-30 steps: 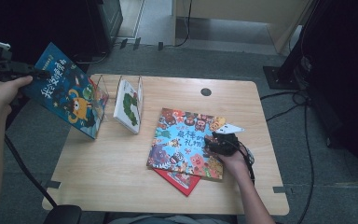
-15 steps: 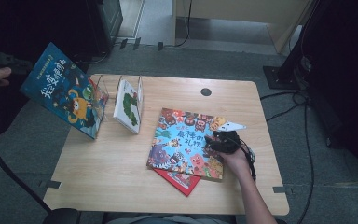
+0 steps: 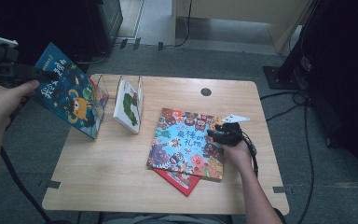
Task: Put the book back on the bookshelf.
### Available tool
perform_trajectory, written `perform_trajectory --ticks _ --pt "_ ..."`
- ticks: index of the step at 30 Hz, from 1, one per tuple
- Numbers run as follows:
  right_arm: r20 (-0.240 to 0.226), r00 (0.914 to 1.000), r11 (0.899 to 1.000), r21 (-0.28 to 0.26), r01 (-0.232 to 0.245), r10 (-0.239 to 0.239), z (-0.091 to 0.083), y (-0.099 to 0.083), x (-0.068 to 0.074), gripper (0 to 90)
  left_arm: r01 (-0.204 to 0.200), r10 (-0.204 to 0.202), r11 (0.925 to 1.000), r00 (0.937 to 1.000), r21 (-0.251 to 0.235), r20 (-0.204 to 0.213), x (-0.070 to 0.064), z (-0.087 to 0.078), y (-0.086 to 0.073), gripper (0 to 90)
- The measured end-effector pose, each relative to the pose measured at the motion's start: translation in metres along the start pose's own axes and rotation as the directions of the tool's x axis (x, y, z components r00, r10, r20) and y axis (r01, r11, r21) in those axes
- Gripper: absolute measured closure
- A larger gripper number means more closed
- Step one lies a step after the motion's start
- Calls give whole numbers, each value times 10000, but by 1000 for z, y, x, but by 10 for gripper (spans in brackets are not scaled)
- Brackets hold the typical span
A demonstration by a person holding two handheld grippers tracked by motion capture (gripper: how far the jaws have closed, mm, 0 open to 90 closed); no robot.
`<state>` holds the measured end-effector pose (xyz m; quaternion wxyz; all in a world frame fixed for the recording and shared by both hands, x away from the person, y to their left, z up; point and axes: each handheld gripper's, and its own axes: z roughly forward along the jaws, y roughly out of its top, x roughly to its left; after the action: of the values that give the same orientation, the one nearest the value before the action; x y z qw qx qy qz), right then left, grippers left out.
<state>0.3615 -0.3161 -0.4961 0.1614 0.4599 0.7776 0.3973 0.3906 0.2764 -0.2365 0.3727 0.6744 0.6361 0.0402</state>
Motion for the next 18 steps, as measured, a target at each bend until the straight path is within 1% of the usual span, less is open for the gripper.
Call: perform_trajectory --ticks 2,3,4,5,7,8,9,10,11,13,15,16,18 --pt "-76 10000 10000 9 -2 3 -1 0 -2 512 -80 78 9999 9999 133 145 -5 9 -7 605" --pt "-122 9999 10000 8 94 -94 -2 0 -2 512 -139 137 9998 9998 175 138 -8 13 -11 603" --pt "-73 9997 9997 16 244 -244 -3 1 -2 512 -164 161 9996 9998 212 135 -9 16 -14 603" --pt "-69 9994 9994 46 348 -348 -3 1 -2 512 -253 247 9992 9995 310 179 -12 21 -19 604" --pt "-26 9982 9982 52 596 -596 -4 2 -4 519 -447 441 9985 9988 309 201 -17 28 -27 619" --pt "93 9978 9978 0 661 -661 -3 3 -6 524 -523 516 9982 9984 297 229 -19 33 -32 630" --pt "44 9976 9975 -123 697 -697 -2 3 -8 525 -541 531 9981 9981 304 327 -20 36 -36 628" --pt "-19 9979 9977 -203 651 -652 -1 3 -9 533 -569 556 9980 9976 293 414 -20 39 -40 626" --pt "-47 9987 9984 -238 510 -512 0 4 -10 538 -589 578 9979 9976 281 377 -21 43 -44 625" --pt "-157 9996 9997 -124 231 -233 4 7 -13 538 -696 684 9969 9971 359 339 -21 51 -52 620" --pt "-235 9995 9998 -27 212 -212 8 10 -14 538 -701 687 9966 9971 439 312 -21 58 -59 609" --pt "-261 9995 9999 -57 155 -156 9 10 -13 540 -732 716 9964 9967 426 373 -20 63 -63 603" --pt "-369 9993 9999 -101 77 -80 11 12 -13 541 -618 597 9974 9967 368 557 -18 70 -70 566"
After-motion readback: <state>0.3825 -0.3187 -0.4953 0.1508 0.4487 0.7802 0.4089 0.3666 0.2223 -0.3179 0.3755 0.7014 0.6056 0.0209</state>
